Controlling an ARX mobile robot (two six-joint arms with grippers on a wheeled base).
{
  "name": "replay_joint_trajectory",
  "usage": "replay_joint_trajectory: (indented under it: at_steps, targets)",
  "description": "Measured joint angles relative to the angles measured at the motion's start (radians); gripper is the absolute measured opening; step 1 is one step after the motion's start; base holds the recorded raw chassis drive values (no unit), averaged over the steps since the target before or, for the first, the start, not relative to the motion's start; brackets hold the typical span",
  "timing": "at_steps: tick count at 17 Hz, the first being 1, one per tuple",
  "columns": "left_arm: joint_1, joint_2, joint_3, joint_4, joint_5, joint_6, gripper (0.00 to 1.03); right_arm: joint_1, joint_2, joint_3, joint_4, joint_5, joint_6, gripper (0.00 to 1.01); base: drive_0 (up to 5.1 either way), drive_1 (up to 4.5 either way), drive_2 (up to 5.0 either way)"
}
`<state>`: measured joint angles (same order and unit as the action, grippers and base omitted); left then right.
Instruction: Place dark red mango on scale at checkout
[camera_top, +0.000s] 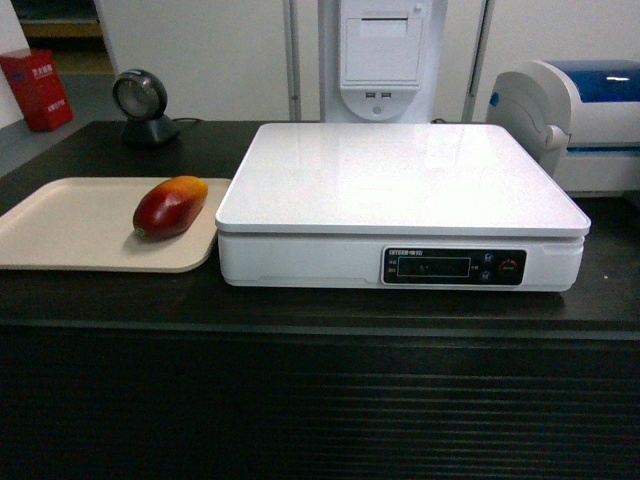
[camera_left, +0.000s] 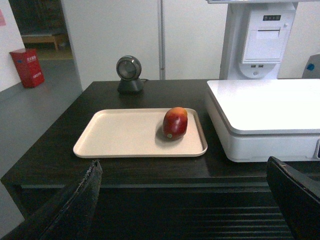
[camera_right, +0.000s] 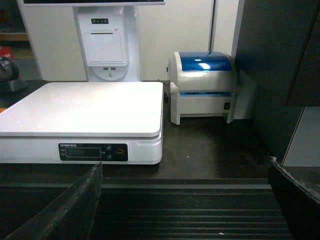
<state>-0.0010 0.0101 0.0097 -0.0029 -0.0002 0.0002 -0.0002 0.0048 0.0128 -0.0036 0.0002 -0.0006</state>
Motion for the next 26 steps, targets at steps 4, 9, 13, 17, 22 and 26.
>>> replay_joint_trajectory:
  at_steps: [4,9,13,17,22,26]
  targets:
    - [-0.037,0.335,0.112,-0.025,-0.307,-0.08,0.98,0.0,0.0,0.0,0.002,-0.002,0.0,0.98,0.0,0.0,0.0]
    - [0.06,0.62,0.183,0.247,-0.149,-0.06,0.98,0.0,0.0,0.0,0.0,0.0,0.0,0.98,0.0,0.0,0.0]
    - [0.175,1.19,0.451,0.582,0.146,0.029,0.98,0.0,0.0,0.0,0.0,0.0,0.0,0.98,0.0,0.0,0.0]
    - [0.122,1.767,0.918,0.438,0.302,0.097,0.98,0.0,0.0,0.0,0.0,0.0,0.0,0.98,0.0,0.0,0.0]
    - [0.046,2.177,1.392,0.245,0.305,0.166,0.98,0.0,0.0,0.0,0.0,0.0,0.0,0.98,0.0,0.0,0.0]
    - [0.039,2.263,1.552,0.155,0.314,0.164,0.98,0.0,0.0,0.0,0.0,0.0,0.0,0.98,0.0,0.0,0.0]
